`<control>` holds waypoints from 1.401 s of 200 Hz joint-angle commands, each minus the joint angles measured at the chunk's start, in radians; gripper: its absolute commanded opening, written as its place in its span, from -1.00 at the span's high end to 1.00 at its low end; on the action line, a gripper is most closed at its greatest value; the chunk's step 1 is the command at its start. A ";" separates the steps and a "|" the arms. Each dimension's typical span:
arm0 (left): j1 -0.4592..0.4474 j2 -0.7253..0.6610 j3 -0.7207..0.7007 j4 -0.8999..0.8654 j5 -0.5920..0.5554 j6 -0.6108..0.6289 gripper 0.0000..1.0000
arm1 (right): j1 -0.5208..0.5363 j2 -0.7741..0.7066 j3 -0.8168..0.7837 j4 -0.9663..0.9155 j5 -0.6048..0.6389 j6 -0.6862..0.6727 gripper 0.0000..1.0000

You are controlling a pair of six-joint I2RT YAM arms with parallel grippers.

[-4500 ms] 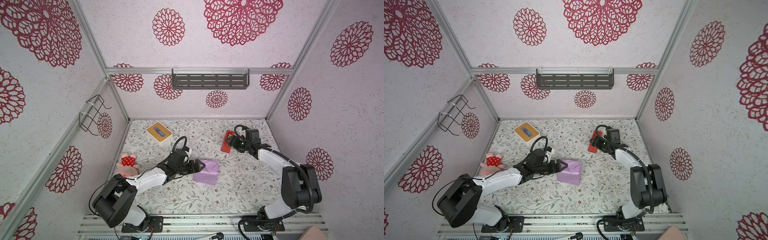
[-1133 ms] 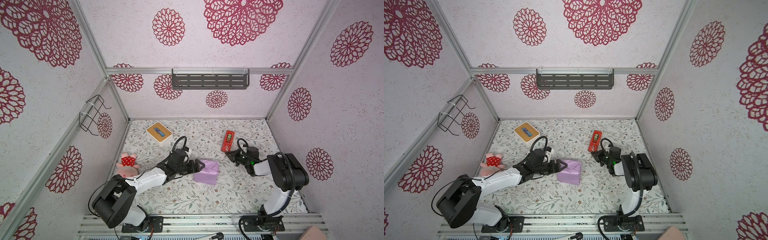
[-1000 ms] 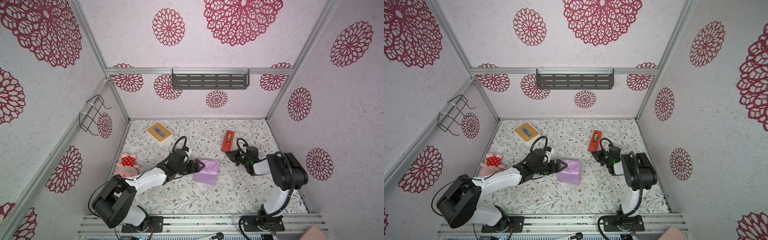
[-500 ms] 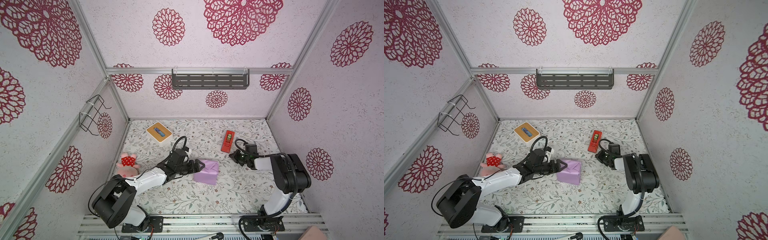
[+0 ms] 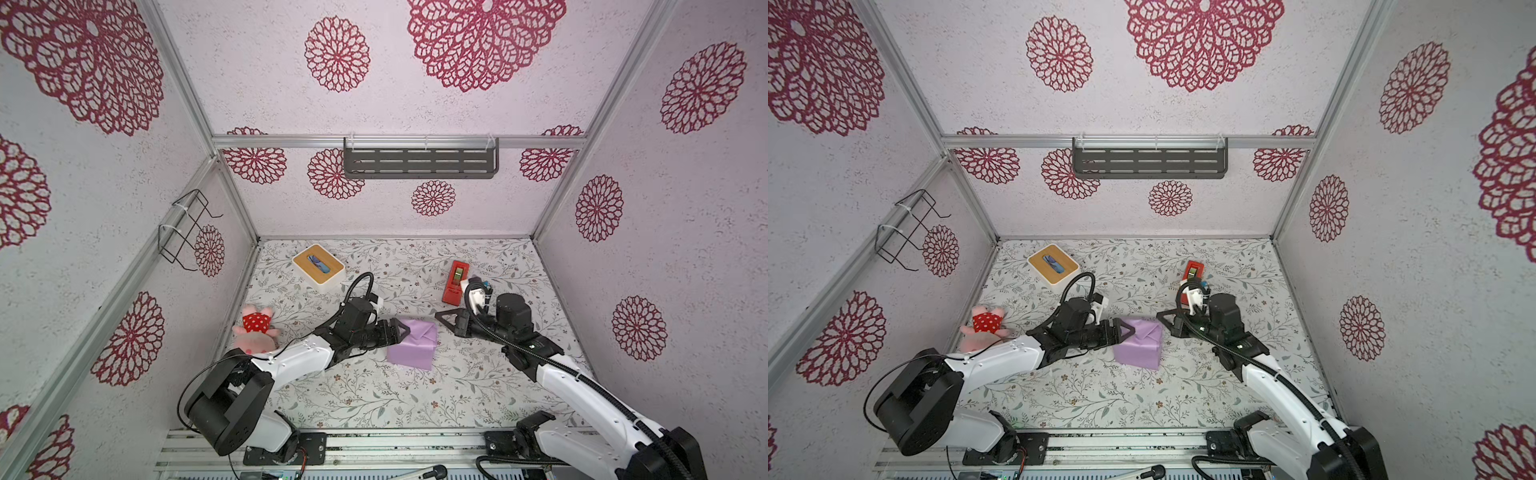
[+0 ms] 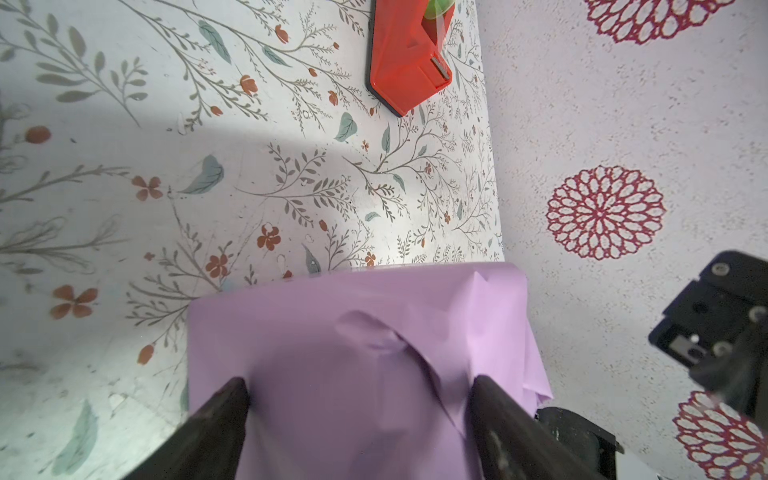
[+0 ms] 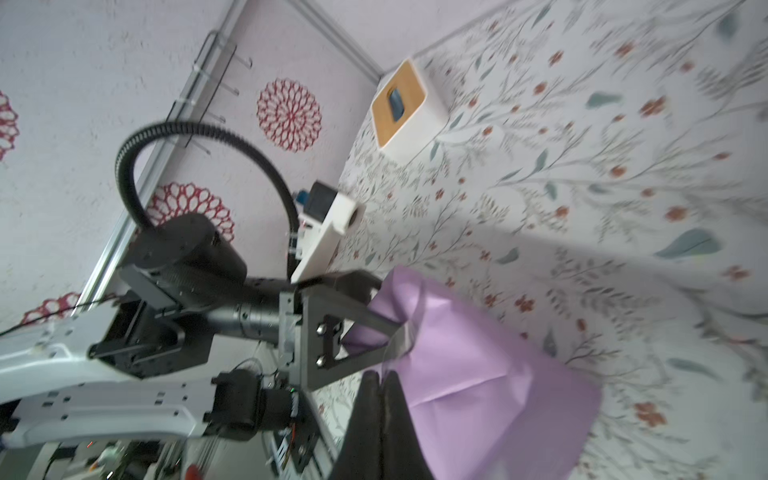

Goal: Wrap a gift box in wrapping paper
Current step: Wrap the gift box with the wrapping paper.

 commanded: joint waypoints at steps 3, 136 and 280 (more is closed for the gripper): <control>-0.008 0.045 -0.042 -0.188 -0.063 0.023 -0.70 | 0.073 0.020 -0.002 -0.066 -0.020 0.078 1.00; -0.007 0.047 -0.043 -0.193 -0.064 0.036 -0.70 | 0.182 0.122 0.069 -0.073 0.088 0.081 1.00; -0.006 0.042 -0.048 -0.188 -0.063 0.040 -0.70 | 0.203 0.162 0.137 -0.239 0.154 0.043 1.00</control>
